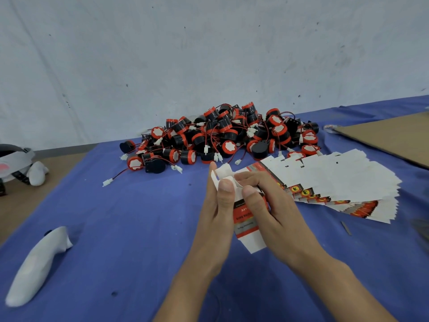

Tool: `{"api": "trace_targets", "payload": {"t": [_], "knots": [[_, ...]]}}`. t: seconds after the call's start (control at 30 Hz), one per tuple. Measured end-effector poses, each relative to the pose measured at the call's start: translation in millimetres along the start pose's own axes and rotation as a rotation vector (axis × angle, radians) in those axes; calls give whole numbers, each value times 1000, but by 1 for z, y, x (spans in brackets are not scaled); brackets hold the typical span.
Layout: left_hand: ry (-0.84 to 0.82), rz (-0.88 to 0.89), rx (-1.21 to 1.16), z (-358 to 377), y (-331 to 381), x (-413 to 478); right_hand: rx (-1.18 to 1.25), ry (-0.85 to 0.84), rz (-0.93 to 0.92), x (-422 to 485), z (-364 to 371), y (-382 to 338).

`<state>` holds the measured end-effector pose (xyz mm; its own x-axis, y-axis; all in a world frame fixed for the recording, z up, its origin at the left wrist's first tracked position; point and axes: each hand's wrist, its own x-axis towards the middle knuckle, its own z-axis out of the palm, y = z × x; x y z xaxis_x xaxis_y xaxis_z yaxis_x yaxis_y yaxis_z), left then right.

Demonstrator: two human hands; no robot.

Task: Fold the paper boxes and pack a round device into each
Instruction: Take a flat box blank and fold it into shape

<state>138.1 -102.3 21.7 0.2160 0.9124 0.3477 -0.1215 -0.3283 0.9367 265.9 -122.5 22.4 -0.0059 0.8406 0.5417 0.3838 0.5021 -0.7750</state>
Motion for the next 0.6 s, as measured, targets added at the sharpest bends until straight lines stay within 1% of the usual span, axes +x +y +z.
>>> {"api": "trace_targets", "payload": {"t": [0.13,0.3,0.43,0.53,0.6], "knots": [[-12,-10,-3,-1,0,0,-28,27,-26,0,1,-1],[-7,40,-11,1,6,-1,12,68,-70,-1,4,-1],[-9,62,-1,0,7,0,101,54,-23,-1,6,0],[-17,77,34,-1,7,-2,193,-17,38,-3,5,2],[-15,84,49,-2,7,-2,205,-56,82,-4,6,1]]}}
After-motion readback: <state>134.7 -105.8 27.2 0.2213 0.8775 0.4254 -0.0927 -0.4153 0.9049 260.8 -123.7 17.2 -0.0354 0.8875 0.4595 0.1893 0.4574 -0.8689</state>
